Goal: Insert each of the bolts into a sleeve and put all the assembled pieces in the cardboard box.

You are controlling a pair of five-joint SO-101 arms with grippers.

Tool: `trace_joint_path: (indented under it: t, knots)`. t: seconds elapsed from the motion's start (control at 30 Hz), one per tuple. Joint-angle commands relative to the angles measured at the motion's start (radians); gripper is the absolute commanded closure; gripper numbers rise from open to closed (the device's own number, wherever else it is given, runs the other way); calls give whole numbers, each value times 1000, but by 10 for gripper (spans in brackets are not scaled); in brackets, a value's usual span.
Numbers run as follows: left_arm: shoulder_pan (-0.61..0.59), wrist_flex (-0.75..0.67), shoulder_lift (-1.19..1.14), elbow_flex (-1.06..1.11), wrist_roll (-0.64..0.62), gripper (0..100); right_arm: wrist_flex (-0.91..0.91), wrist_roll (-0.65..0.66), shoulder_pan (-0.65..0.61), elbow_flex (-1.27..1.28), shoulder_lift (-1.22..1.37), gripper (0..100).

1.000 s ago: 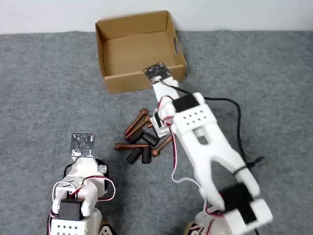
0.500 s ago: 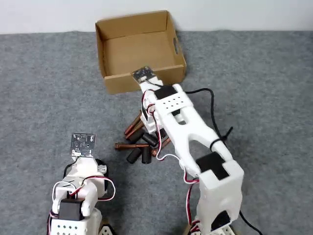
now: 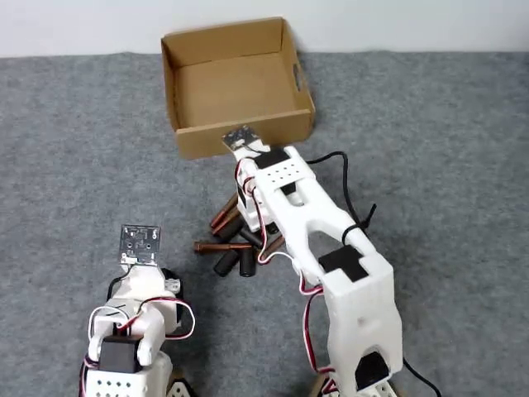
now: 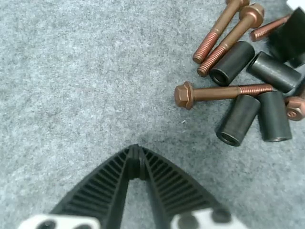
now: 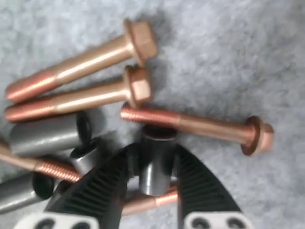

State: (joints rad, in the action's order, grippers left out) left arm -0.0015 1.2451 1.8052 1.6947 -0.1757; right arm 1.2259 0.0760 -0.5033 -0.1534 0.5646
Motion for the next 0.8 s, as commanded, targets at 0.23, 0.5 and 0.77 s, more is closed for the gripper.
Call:
trace_joint_path:
  t: [0.23,0.5,0.77]
  knots:
    - [2,3,8,-10,8,993,154,9,-10,-166,25,990]
    - [2,3,8,-10,8,993,389,9,-8,-250,-166,990]
    - [2,3,8,-10,8,993,570,9,-7,-209,-443,990]
